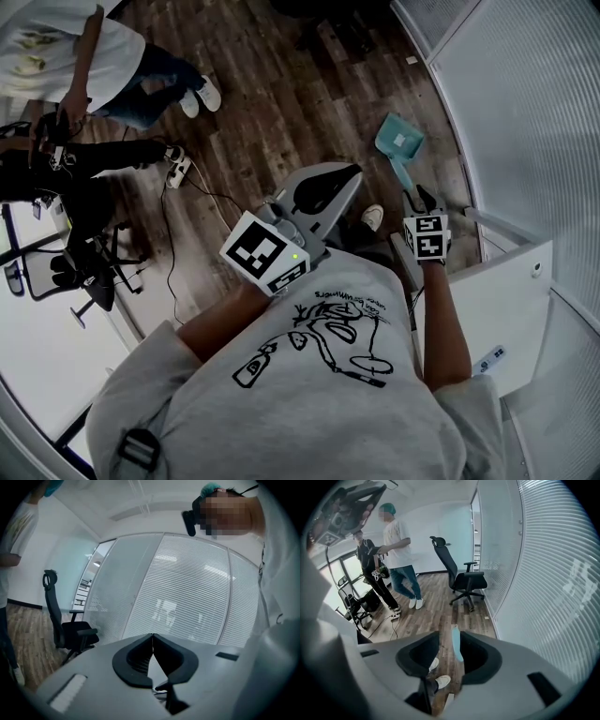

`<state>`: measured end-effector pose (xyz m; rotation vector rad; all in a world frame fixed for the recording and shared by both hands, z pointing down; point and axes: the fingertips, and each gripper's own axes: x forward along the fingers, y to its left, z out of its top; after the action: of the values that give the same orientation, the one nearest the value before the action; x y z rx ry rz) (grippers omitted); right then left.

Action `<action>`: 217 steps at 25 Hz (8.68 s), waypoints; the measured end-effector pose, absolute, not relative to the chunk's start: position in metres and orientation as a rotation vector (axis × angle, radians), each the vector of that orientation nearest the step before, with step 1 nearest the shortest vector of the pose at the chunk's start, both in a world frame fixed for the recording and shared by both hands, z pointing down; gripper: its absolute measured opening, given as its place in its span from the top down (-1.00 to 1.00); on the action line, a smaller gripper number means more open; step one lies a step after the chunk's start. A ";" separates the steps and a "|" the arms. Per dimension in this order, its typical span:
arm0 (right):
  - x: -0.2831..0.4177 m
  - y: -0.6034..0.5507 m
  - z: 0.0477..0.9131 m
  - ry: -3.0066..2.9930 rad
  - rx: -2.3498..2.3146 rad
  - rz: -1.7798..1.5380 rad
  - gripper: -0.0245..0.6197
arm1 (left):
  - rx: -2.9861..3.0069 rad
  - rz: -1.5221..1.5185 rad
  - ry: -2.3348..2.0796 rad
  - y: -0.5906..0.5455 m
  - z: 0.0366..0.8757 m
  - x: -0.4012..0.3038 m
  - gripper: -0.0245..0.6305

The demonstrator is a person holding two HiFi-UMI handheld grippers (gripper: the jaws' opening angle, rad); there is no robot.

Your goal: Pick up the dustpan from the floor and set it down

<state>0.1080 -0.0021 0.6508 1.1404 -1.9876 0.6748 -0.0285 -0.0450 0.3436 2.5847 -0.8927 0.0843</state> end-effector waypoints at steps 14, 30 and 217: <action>0.105 -0.004 0.696 -1.947 1.071 0.746 0.44 | 2.562 0.100 -0.906 -0.051 0.354 -0.030 0.92; 0.103 -0.021 0.737 -1.901 0.990 0.807 0.38 | 2.524 0.137 -0.912 -0.068 0.365 -0.033 0.92; 0.089 -0.020 0.418 -2.170 1.095 0.449 0.53 | 2.614 0.076 -0.882 -0.065 0.331 -0.011 0.92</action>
<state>0.0887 -0.0202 0.4177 1.0945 -2.1698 0.4495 -0.0106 -0.0650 0.3310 2.6136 -0.8818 0.0755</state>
